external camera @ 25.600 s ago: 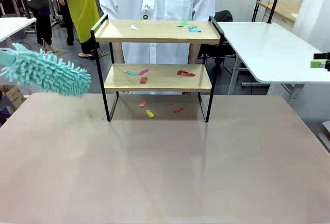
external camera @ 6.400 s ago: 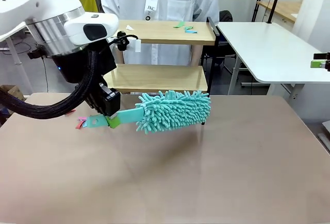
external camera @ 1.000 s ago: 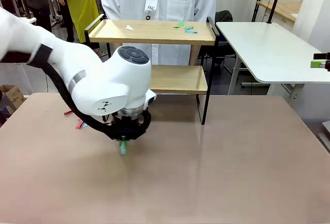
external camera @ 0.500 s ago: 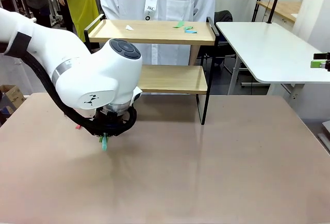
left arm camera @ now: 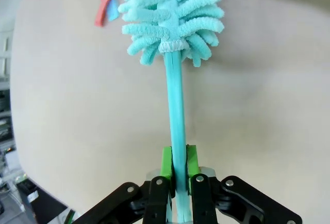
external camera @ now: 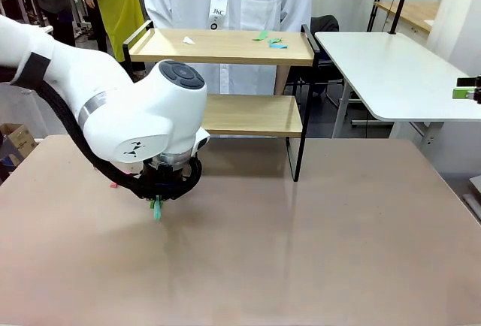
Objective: Clean the shelf.
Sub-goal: Clean the specific section of the Shelf indicated by the human with the Duster.
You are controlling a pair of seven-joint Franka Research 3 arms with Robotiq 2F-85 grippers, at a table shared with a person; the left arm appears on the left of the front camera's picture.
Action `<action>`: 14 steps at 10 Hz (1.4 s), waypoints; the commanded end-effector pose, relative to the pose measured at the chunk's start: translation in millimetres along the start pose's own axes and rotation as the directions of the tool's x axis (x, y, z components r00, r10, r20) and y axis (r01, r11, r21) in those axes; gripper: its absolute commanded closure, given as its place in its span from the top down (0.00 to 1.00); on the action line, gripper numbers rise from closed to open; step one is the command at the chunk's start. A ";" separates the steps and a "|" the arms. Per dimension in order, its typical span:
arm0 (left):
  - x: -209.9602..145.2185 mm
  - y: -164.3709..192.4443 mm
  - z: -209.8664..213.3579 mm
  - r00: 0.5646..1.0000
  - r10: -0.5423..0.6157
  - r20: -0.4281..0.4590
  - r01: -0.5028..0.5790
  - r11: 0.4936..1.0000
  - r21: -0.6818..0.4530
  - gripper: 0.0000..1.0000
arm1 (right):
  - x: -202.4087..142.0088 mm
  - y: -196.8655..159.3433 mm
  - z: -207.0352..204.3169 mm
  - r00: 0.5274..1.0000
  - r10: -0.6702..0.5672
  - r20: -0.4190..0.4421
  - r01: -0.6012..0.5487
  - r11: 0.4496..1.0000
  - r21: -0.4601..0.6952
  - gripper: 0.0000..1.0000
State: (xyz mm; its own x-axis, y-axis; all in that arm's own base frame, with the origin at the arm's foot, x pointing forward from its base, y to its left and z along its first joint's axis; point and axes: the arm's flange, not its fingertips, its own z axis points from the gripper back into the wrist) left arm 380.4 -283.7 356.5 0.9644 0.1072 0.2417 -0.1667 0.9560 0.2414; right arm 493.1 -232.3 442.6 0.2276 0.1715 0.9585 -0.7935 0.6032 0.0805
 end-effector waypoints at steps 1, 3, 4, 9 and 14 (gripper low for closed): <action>-3.7 29.6 7.2 0.997 -0.051 0.051 0.058 0.988 -0.142 0.13 | 2.4 0.8 -0.4 1.000 0.006 -0.006 -0.006 1.000 -0.001 1.00; -5.2 50.1 2.8 0.984 -0.146 0.100 0.166 0.957 -0.239 0.13 | 2.4 0.8 -0.4 1.000 0.006 -0.006 -0.006 1.000 -0.001 1.00; -5.4 55.9 -0.5 0.972 -0.194 0.132 0.223 0.939 -0.261 0.13 | 2.4 0.8 -0.4 1.000 0.006 -0.006 -0.006 1.000 -0.001 1.00; 0.6 97.5 -14.6 0.865 -0.396 0.309 0.500 0.728 -0.468 0.13 | 2.4 0.8 -0.4 1.000 0.006 -0.006 -0.006 1.000 -0.001 1.00; 2.4 116.9 -18.4 0.792 -0.521 0.317 0.606 0.612 -0.509 0.13 | 2.4 0.8 -0.4 1.000 0.006 -0.006 -0.006 1.000 -0.001 1.00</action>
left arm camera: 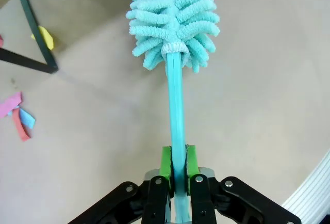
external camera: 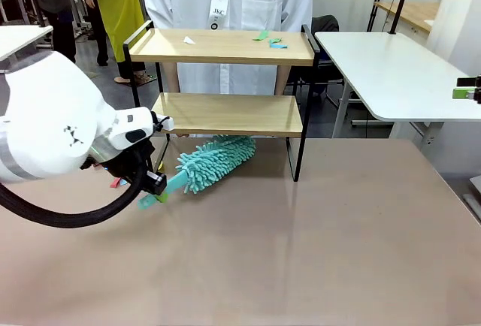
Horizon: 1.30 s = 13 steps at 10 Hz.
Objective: Clean the shelf.
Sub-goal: Clean the specific section of the Shelf indicated by the human with the Duster.
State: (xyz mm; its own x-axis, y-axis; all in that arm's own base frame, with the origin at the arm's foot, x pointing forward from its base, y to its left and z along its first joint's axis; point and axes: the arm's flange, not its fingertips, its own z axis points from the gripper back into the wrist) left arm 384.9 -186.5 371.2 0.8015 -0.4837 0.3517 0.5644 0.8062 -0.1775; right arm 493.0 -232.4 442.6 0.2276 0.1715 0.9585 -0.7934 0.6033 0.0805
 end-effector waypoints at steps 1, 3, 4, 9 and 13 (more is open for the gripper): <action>-23.7 3.8 8.9 0.996 -0.086 0.007 0.086 0.996 -0.037 0.13 | 2.4 0.9 -0.4 1.000 0.006 -0.006 -0.006 1.000 -0.001 1.00; -30.0 11.2 11.6 0.970 -0.243 -0.001 0.242 0.965 -0.106 0.13 | 2.4 0.9 -0.4 1.000 0.006 -0.006 -0.006 1.000 -0.001 1.00; -34.5 18.4 16.1 0.958 -0.285 0.026 0.286 0.947 -0.149 0.13 | 2.4 0.9 -0.4 1.000 0.006 -0.006 -0.006 1.000 -0.001 1.00; -64.2 41.6 107.1 0.878 -0.437 -0.195 0.421 0.899 -0.119 0.13 | 2.4 0.9 -0.4 1.000 0.006 -0.006 -0.006 1.000 -0.001 1.00; -55.4 15.9 230.3 0.782 -0.399 -0.479 0.494 0.865 0.086 0.13 | 2.4 0.9 -0.4 1.000 0.006 -0.006 -0.006 1.000 -0.001 1.00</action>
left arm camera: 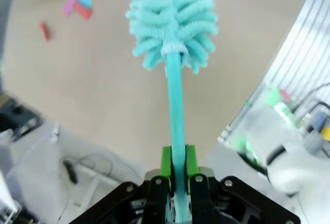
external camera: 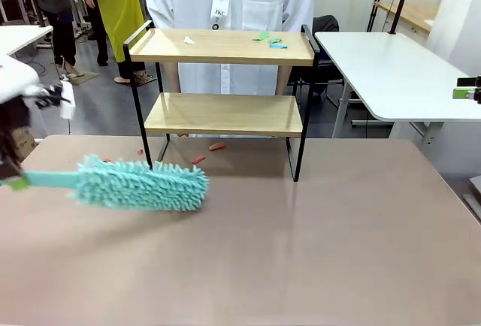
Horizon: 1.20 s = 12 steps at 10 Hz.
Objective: Clean the shelf.
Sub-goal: Clean the specific section of the Shelf indicated by the human with the Duster.
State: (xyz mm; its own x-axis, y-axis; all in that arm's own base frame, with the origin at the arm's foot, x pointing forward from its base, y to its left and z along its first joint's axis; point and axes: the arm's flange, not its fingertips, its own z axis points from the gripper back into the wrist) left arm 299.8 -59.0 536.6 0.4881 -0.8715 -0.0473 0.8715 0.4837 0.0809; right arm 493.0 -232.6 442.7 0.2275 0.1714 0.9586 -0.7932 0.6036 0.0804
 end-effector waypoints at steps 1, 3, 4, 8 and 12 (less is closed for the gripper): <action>9.2 -3.0 48.0 0.995 0.008 -0.101 -0.002 0.998 0.059 0.13 | 2.4 1.0 -0.6 1.000 0.006 -0.006 -0.006 1.000 -0.001 1.00; 22.7 -8.6 79.3 0.974 0.002 -0.228 0.022 0.994 0.102 0.13 | 2.4 1.0 -0.6 1.000 0.006 -0.006 -0.006 1.000 -0.001 1.00; 28.1 -10.7 86.9 0.969 0.005 -0.249 0.022 0.994 0.106 0.13 | 2.4 1.0 -0.6 1.000 0.006 -0.006 -0.006 1.000 -0.001 1.00; 17.1 -15.9 82.7 0.980 -0.008 -0.198 0.029 0.994 0.106 0.13 | 2.4 1.0 -0.6 1.000 0.006 -0.006 -0.006 1.000 -0.001 1.00; 17.1 -15.9 82.7 0.980 -0.008 -0.198 0.029 0.994 0.106 0.13 | 2.4 1.0 -0.6 1.000 0.006 -0.006 -0.006 1.000 -0.001 1.00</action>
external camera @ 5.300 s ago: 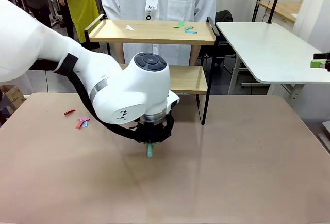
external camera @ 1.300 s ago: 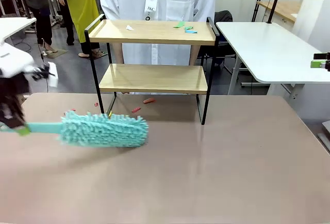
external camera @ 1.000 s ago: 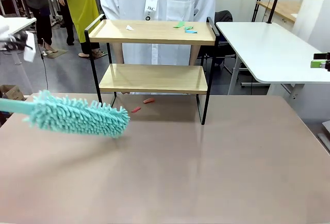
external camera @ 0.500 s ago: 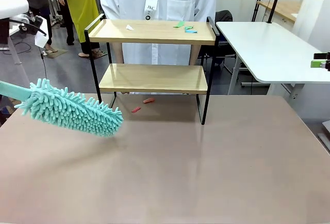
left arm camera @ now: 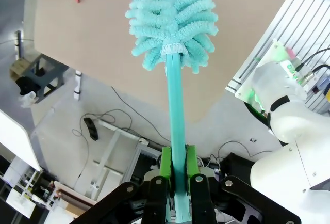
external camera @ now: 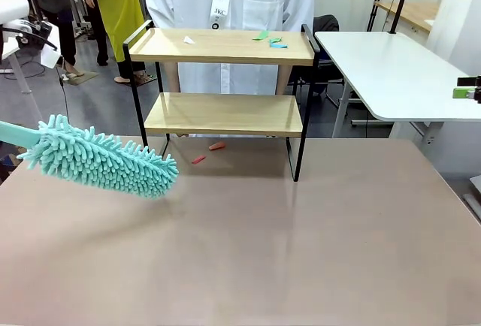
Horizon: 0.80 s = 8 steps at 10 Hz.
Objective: Clean the shelf.
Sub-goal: Clean the specific section of the Shelf indicated by the human with the Duster.
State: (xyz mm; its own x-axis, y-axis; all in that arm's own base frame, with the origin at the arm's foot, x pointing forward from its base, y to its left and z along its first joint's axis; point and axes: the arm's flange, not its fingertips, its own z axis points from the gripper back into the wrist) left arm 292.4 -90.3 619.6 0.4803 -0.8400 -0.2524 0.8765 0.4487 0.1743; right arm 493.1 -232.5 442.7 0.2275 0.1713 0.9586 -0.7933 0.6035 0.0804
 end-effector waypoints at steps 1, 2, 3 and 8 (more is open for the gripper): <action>-2.0 -1.4 -3.2 1.000 0.001 0.008 -0.001 1.000 0.010 0.13 | 2.4 1.0 -0.6 1.000 0.006 -0.006 -0.006 1.000 -0.001 1.00; -2.0 -1.4 -3.2 1.000 0.001 0.008 -0.001 1.000 0.010 0.13 | 2.4 1.0 -0.6 1.000 0.006 -0.006 -0.006 1.000 -0.001 1.00; -2.0 -1.4 -3.2 1.000 0.001 0.008 -0.001 1.000 0.010 0.13 | 2.4 1.0 -0.6 1.000 0.006 -0.006 -0.006 1.000 -0.001 1.00; -2.0 -1.4 -3.2 1.000 0.001 0.008 -0.001 1.000 0.010 0.13 | 2.4 1.0 -0.6 1.000 0.006 -0.006 -0.006 1.000 -0.001 1.00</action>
State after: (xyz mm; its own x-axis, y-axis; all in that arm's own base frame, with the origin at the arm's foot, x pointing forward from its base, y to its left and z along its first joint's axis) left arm 292.2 -91.0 619.2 0.4779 -0.8412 -0.2529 0.8778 0.4464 0.1739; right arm 493.1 -232.5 442.7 0.2275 0.1713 0.9586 -0.7933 0.6035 0.0804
